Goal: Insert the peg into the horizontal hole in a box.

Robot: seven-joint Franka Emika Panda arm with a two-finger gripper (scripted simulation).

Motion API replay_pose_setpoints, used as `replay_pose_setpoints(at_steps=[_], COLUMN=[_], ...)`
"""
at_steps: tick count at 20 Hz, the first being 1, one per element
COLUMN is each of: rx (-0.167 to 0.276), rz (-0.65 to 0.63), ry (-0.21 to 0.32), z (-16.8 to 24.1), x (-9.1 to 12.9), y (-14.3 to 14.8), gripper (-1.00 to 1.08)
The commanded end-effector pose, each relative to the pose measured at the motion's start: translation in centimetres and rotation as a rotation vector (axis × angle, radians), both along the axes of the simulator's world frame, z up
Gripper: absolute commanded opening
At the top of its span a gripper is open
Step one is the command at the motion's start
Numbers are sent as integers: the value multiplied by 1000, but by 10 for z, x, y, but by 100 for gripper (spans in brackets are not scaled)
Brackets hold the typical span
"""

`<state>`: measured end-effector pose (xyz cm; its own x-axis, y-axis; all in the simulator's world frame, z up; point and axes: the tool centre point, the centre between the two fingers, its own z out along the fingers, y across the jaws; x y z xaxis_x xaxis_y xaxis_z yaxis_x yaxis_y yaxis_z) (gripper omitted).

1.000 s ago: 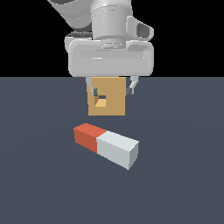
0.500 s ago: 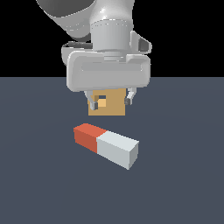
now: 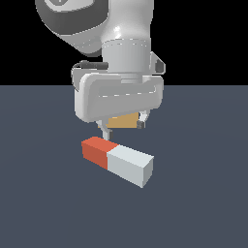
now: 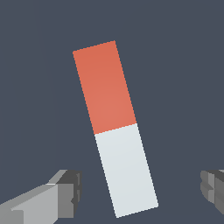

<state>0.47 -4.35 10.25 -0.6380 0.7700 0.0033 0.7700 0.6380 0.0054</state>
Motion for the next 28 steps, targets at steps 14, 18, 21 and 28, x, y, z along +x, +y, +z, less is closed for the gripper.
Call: replay_pose_setpoints(at_steps=[14,18,21,28], rx=[-6,-6,-6,-6], rz=[248,259,254,257], ry=[1,1,2,1], z=[-27,-29,-30,-58], x=[10,10,10,9], y=[-17,-17,-18,-17], gripper=[100,100,100,100])
